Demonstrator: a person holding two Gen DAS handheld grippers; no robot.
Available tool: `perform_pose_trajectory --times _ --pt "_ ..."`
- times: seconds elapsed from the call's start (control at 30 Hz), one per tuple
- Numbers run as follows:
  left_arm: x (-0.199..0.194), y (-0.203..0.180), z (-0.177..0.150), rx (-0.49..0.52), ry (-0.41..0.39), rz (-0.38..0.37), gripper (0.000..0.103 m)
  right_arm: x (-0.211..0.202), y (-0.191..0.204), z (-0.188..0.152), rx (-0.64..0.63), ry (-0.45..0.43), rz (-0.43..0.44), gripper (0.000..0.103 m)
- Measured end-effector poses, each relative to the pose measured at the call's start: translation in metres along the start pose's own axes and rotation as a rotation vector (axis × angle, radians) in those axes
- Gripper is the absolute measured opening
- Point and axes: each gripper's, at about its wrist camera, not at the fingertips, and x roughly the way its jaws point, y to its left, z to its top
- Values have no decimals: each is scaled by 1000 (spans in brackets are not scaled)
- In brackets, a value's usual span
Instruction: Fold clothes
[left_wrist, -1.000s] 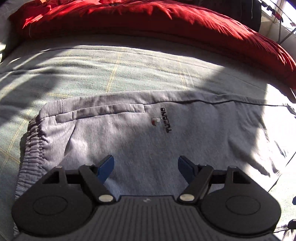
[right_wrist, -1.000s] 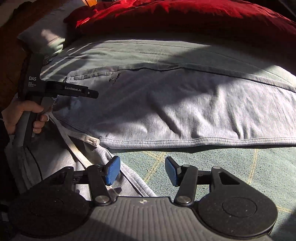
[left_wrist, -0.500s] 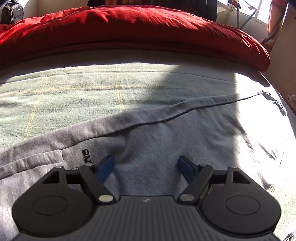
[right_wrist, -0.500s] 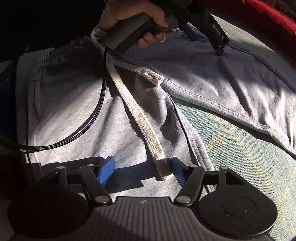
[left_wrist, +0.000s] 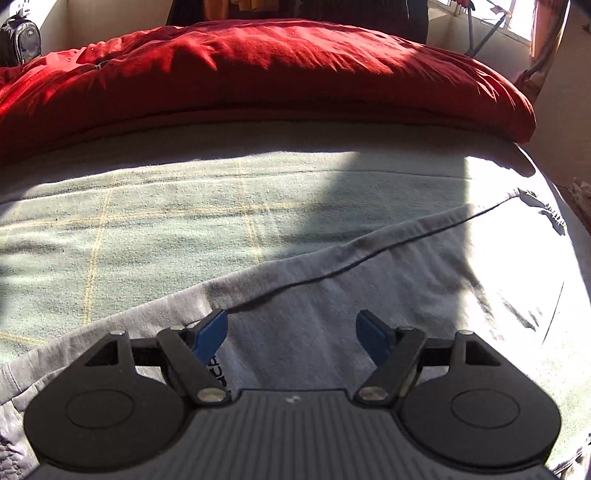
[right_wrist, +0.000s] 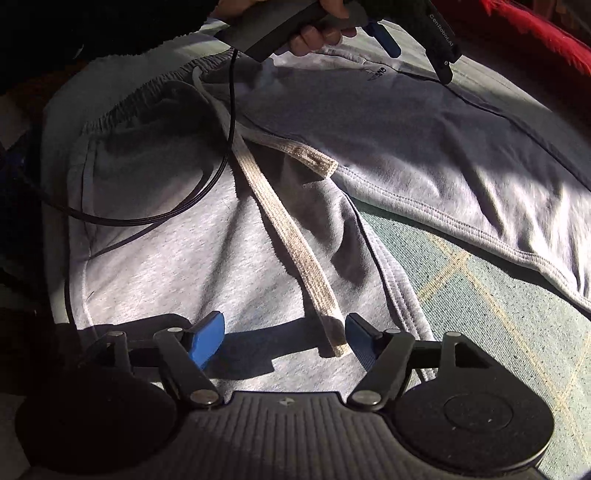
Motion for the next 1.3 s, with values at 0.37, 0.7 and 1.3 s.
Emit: perform_pose_trajectory --times 0.37,0.7,1.3 --pt "-107 -26 -119 51 136 31 77 20 9 -25 -56 19 -54 103" --pt "-108 -54 -198 144 198 15 77 26 15 -36 -44 -38 -102 103" --pt "-138 -79 -239 364 243 -140 81 -8 48 -49 -435 -113 152 103"
